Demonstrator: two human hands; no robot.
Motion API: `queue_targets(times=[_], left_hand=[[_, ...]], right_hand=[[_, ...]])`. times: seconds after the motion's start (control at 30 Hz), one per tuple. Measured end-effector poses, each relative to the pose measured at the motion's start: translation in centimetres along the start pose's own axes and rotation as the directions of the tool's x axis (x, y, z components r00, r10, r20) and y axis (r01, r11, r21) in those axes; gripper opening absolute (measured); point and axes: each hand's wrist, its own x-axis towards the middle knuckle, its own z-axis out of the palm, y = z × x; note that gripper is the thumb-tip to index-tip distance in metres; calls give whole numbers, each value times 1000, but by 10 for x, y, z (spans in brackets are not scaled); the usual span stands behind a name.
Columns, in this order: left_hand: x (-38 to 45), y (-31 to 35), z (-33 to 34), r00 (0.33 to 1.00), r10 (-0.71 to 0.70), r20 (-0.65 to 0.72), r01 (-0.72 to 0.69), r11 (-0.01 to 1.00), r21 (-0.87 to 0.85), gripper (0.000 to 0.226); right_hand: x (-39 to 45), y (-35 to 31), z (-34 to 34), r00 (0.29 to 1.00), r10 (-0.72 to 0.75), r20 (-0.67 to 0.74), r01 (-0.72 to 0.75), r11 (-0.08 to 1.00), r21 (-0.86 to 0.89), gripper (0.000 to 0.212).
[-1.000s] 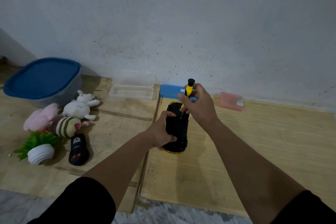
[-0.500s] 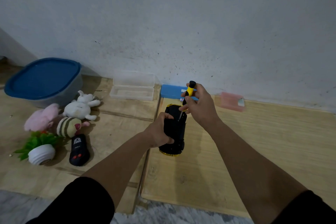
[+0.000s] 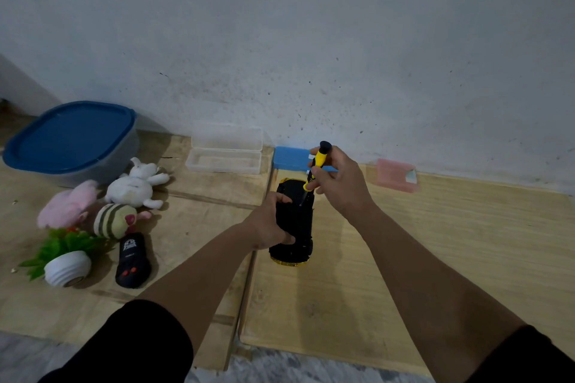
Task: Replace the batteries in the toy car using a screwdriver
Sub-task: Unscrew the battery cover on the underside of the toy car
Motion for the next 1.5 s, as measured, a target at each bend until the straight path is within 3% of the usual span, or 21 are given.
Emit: queue_targets(times=[0.13, 0.37, 0.57, 0.8, 0.97, 1.27, 1.5], left_hand=[[2, 3, -1, 1000, 1, 8, 0, 1000, -13, 74], [3, 5, -7, 1000, -1, 27, 2, 999, -40, 74], [5, 9, -6, 999, 11, 38, -9, 998, -55, 72], [2, 3, -11, 1000, -6, 27, 7, 999, -41, 71], [1, 1, -15, 999, -35, 42, 37, 997, -63, 71], [-2, -1, -7, 999, -12, 34, 14, 998, -58, 73], [-3, -1, -9, 1000, 6, 2, -5, 994, -114, 75]], right_hand=[[2, -3, -1, 998, 23, -52, -22, 999, 30, 35], [6, -5, -4, 1000, -6, -15, 7, 1000, 26, 15], [7, -10, 2, 999, 25, -42, -21, 997, 78, 36], [7, -5, -1, 1000, -11, 17, 11, 1000, -8, 13], [3, -3, 0, 1000, -5, 29, 6, 1000, -14, 14], [1, -7, 2, 995, -96, 31, 101, 975, -198, 22], [-2, -5, -1, 992, -116, -47, 102, 966, -239, 23]])
